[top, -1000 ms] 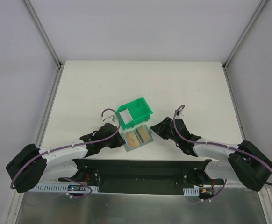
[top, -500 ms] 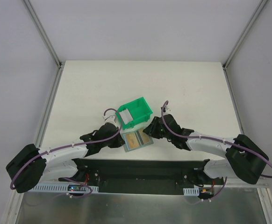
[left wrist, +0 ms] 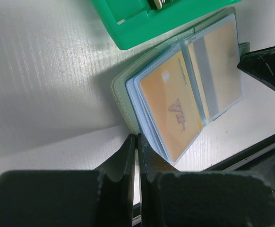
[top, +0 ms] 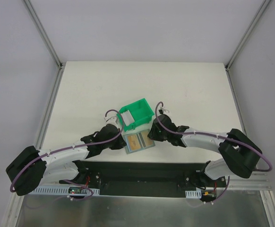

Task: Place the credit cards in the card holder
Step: Turn over the card slot in the card holder.

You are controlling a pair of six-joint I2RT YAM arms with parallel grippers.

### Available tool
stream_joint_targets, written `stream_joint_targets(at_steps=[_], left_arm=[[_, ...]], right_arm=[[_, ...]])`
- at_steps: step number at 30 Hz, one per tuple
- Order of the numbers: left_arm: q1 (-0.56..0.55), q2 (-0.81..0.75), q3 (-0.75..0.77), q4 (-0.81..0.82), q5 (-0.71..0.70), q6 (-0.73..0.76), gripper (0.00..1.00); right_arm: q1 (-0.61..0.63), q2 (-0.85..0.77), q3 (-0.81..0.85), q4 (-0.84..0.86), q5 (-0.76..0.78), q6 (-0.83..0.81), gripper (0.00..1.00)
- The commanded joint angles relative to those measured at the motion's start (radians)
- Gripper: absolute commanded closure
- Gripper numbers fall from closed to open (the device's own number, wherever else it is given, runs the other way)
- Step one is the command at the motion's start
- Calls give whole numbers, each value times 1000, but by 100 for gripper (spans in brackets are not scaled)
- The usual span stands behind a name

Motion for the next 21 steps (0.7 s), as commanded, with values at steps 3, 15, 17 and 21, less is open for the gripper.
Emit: stream_joint_targets(at_steps=[3, 15, 17, 21], left_arm=[[11, -25, 15, -5, -4, 12, 100], [11, -18, 27, -5, 9, 37, 100], [9, -25, 37, -5, 19, 48, 100], [9, -56, 43, -1, 26, 55, 100]], right_arm=[[3, -109, 41, -188, 181, -67, 67], [46, -120, 85, 0, -178, -170, 57], [80, -68, 136, -26, -197, -191, 57], [126, 12, 204, -58, -192, -210, 55]])
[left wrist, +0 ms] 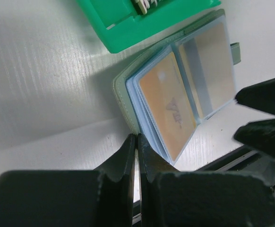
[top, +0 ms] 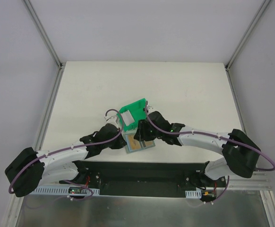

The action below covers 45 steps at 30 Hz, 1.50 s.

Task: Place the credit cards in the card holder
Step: Turn over the card slot in the card holder.

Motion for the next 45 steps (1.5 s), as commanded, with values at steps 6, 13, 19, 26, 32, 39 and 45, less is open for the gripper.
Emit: stream_joint_targets(at_steps=[6, 13, 19, 26, 32, 39, 45], left_arm=[[11, -87, 37, 3, 31, 43, 100], [9, -110, 32, 1, 33, 42, 100], [9, -105, 32, 4, 36, 40, 100], [11, -105, 31, 4, 34, 40, 100], [11, -107, 29, 3, 33, 40, 100], [11, -105, 23, 3, 28, 39, 100], [11, -99, 25, 3, 32, 39, 100]], right_arm=[[100, 152, 183, -97, -6, -76, 53], [137, 207, 244, -191, 75, -108, 53], [148, 230, 272, -227, 98, -121, 53], [156, 261, 304, -278, 124, -125, 55], [159, 241, 301, -286, 164, -125, 58], [157, 192, 286, -303, 210, -127, 59], [153, 168, 273, -301, 229, -130, 59]])
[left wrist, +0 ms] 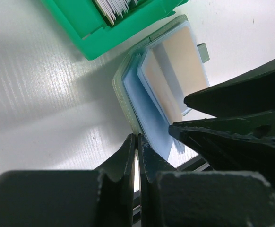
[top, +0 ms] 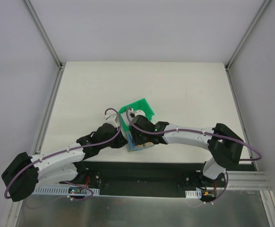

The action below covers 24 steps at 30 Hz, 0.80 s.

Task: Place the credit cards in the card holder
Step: Turn over the card slot in the card holder.

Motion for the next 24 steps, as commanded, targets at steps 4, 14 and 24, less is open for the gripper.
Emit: stream_joint_targets(at_steps=[4, 14, 24], left_arm=[[11, -9, 18, 6, 7, 11, 100], [11, -12, 18, 6, 8, 10, 100], [9, 0, 25, 7, 13, 8, 100]], right_arm=[[-8, -64, -3, -27, 54, -19, 59], [-14, -31, 22, -39, -3, -47, 57], [-11, 18, 57, -136, 102, -31, 57]])
